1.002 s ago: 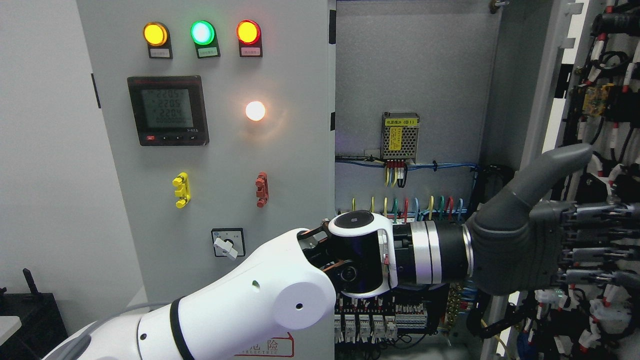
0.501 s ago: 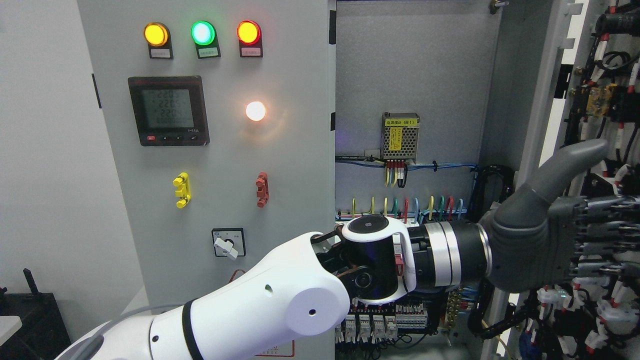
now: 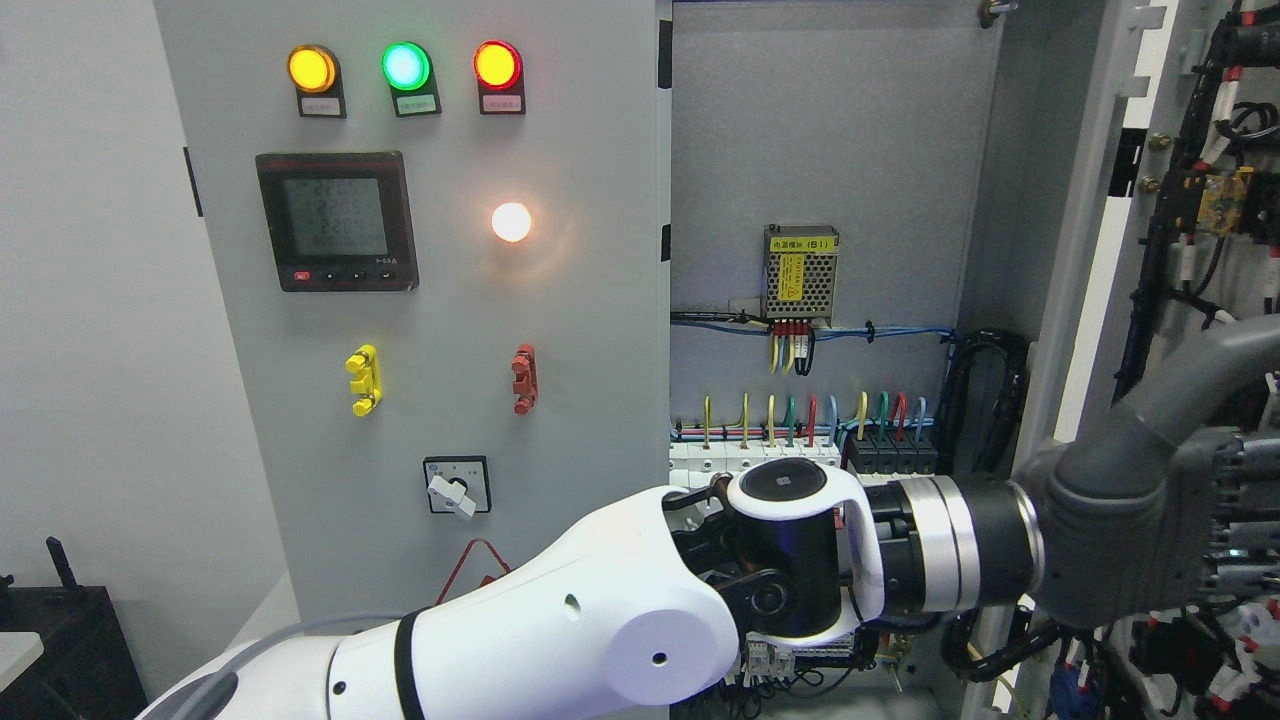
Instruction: Open door with both hands
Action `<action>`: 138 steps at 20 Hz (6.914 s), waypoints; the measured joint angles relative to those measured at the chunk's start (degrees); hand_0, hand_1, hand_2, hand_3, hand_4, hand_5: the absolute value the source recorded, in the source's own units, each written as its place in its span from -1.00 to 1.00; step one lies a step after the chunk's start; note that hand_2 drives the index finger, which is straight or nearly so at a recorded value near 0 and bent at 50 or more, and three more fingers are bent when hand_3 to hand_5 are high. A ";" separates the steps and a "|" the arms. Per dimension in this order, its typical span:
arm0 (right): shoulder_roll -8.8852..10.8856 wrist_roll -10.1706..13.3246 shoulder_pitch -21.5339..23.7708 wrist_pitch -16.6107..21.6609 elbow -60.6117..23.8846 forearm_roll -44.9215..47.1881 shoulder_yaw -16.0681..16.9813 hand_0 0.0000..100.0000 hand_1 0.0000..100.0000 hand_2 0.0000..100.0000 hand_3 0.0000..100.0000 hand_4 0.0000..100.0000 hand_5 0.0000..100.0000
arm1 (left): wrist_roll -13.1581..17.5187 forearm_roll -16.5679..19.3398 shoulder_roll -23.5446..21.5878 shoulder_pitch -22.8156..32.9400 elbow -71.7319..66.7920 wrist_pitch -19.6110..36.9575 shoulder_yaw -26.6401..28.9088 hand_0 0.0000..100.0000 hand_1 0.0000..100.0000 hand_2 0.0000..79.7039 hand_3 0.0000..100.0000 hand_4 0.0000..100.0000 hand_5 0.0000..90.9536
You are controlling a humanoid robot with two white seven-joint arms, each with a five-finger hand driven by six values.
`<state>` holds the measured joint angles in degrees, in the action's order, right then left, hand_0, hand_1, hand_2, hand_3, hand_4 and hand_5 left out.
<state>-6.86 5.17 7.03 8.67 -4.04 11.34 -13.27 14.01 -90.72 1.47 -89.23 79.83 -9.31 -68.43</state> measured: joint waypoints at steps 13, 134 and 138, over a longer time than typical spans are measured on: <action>0.00 0.00 0.00 0.00 0.00 0.00 0.00 -1.00 -1.00 -1.00 -1.00 -1.00 -1.00 | -2.56 -4.83 1.53 -4.04 0.31 5.43 -5.97 -1.00 -1.00 -1.00 -1.00 -0.94 -1.00; 9.96 0.27 20.88 0.88 -42.32 0.20 -2.15 -1.00 -1.00 -1.00 -1.00 -1.00 -1.00 | 3.92 103.29 0.57 94.95 -76.04 6.47 81.86 -1.00 -1.00 -1.00 -1.00 -0.94 -1.00; 13.76 0.55 23.97 4.08 -51.63 0.31 -4.02 -1.00 -1.00 -1.00 -1.00 -1.00 -1.00 | 3.92 102.95 0.65 94.95 -76.12 7.19 81.85 -1.00 -1.00 -1.00 -1.00 -0.94 -1.00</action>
<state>6.90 5.72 31.00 12.75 -55.67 11.65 -17.29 17.93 12.22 2.11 5.71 3.71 -2.11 13.42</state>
